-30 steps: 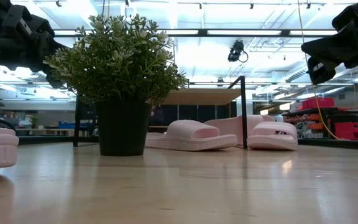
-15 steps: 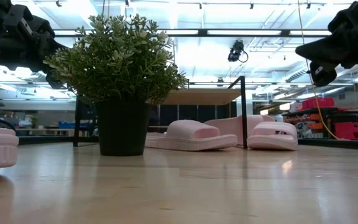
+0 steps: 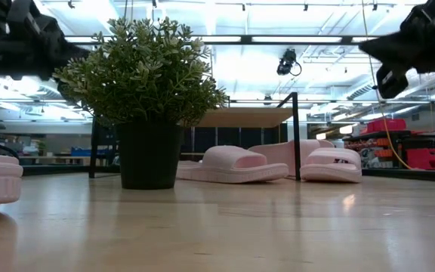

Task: Pick and place slides into the shelf
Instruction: Put the pink slide on the shelf

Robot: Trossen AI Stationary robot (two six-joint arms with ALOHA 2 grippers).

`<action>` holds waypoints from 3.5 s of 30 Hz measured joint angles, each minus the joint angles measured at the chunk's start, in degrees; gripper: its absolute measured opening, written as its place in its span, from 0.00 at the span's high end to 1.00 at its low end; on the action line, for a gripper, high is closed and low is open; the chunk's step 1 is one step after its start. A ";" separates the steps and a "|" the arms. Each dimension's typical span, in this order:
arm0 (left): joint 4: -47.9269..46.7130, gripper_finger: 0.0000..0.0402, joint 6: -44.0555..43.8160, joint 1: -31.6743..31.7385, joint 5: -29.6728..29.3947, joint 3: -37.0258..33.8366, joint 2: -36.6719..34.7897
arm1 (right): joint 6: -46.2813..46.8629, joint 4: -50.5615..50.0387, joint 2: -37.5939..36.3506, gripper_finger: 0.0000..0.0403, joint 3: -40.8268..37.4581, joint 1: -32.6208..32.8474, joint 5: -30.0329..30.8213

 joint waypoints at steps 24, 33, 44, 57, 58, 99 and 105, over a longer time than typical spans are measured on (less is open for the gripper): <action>0.13 0.95 19.25 0.05 0.36 37.23 32.02 | -4.92 -19.01 31.72 0.96 47.85 -8.65 8.41; -14.60 0.95 19.33 1.68 0.34 59.39 44.60 | -7.51 -38.18 46.37 0.96 71.58 -13.87 1.12; -28.13 0.92 19.19 1.68 0.37 78.28 53.88 | -9.03 -49.32 57.58 0.95 88.96 -16.34 0.39; -29.48 0.95 13.58 1.51 0.37 78.36 54.07 | -10.07 -49.20 58.55 0.97 89.83 -16.85 0.31; -29.49 0.95 12.32 1.51 0.37 78.36 54.05 | -9.71 -49.21 58.55 0.97 89.83 -16.85 0.37; -32.88 0.98 11.93 1.49 -6.04 78.27 55.10 | -14.30 -64.99 58.53 0.97 89.77 -16.87 0.61; -32.86 0.96 11.05 1.49 -3.35 78.29 55.10 | -15.47 -69.12 61.02 0.96 89.77 -17.33 0.63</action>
